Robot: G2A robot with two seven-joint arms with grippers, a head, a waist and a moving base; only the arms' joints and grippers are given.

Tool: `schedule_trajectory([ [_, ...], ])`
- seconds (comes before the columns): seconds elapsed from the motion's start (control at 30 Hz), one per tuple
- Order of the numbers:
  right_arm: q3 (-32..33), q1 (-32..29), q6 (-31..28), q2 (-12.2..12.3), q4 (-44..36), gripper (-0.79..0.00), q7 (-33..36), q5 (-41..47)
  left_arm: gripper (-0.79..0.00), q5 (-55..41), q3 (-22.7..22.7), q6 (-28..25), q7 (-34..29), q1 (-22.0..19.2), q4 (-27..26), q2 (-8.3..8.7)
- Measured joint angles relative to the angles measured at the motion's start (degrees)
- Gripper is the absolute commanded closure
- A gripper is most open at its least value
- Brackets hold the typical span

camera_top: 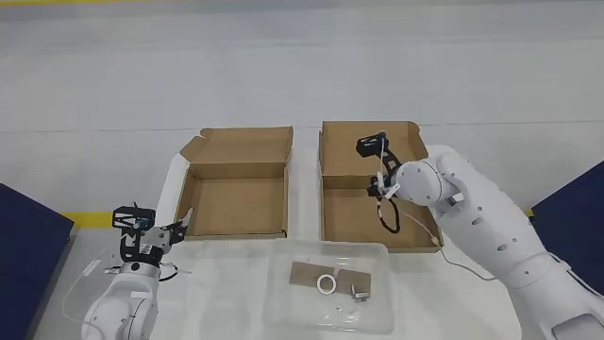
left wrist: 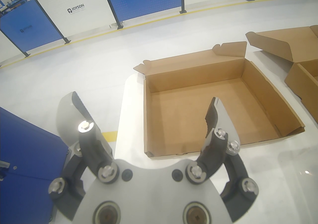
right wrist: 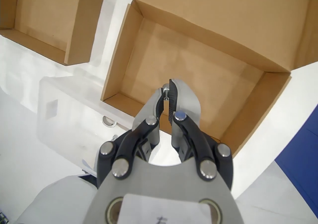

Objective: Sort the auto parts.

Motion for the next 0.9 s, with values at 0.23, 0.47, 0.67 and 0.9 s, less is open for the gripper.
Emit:
schedule_trajectory([
  [0.23, -1.9, 1.0, 0.0, -0.8, 2.4, 0.0, 0.2, 0.4, -0.785, 0.0, 0.0, 0.0, 0.0, 0.0, 0.0, 0.0],
  [0.47, -1.9, 1.0, 0.0, -0.8, 2.4, 0.0, 0.2, 0.4, -0.785, 0.0, 0.0, 0.0, 0.0, 0.0, 0.0, 0.0],
  [0.67, -2.9, 2.5, 0.2, -1.8, 6.7, 0.0, -0.5, 0.4, -0.785, 0.0, 0.0, 0.0, 0.0, 0.0, 0.0, 0.0],
  [0.9, -9.5, 9.5, 0.0, -6.1, 17.0, 0.0, 0.0, 1.1, -0.785, 0.0, 0.0, 0.0, 0.0, 0.0, 0.0, 0.0],
])
